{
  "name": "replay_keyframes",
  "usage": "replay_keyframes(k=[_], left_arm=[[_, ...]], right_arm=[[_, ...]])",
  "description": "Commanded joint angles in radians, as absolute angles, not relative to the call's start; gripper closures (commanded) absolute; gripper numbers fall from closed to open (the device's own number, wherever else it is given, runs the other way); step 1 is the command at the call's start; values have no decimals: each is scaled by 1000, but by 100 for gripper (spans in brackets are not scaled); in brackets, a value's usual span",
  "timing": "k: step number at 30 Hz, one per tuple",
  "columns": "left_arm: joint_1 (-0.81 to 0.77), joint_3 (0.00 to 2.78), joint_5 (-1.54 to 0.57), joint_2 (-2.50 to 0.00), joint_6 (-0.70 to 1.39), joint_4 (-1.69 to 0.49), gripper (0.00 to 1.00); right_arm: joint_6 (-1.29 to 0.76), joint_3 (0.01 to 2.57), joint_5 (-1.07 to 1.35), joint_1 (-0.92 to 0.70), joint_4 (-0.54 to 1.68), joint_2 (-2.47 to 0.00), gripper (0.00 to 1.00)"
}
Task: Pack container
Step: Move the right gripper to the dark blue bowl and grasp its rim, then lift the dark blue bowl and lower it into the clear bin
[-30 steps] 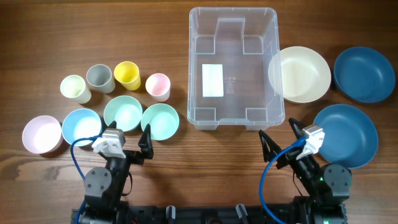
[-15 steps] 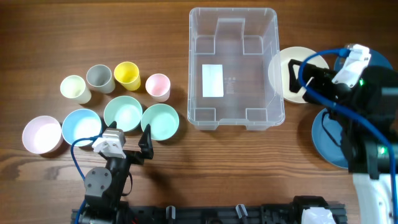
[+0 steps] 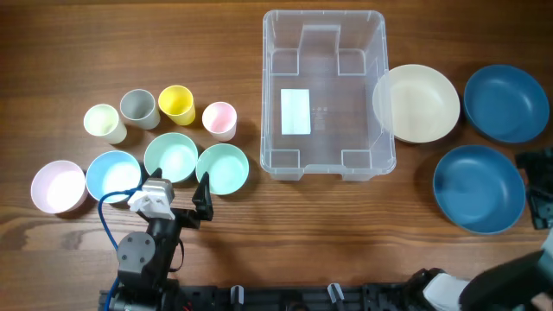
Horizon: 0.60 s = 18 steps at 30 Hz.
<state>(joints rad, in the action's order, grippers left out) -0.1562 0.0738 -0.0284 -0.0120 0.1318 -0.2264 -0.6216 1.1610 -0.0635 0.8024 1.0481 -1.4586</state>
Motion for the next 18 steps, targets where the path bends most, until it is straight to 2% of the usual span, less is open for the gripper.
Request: replay_keyframes(k=[1, 8, 11, 13, 15, 17, 18], left_arm=[[-159, 69, -44, -7, 115, -224, 0], [-159, 69, -44, -7, 115, -224, 0], [-159, 69, -44, -7, 115, -224, 0], [-159, 69, -44, -7, 115, -224, 0], [-159, 69, -44, -7, 115, -224, 0], [-159, 69, -44, -7, 115, -224, 0], [-159, 69, -44, -7, 115, -224, 0]], right_arm=[[-659, 1165, -123, 823, 1049, -1570, 0], [-658, 915, -58, 823, 860, -1613, 2], [-686, 809, -17, 822, 762, -1612, 14], [-683, 791, -18, 823, 744, -1612, 32], [-680, 791, -18, 822, 749, -1609, 62], [-680, 791, -22, 822, 764, -1593, 85], [-680, 791, -22, 822, 772, -1578, 92]])
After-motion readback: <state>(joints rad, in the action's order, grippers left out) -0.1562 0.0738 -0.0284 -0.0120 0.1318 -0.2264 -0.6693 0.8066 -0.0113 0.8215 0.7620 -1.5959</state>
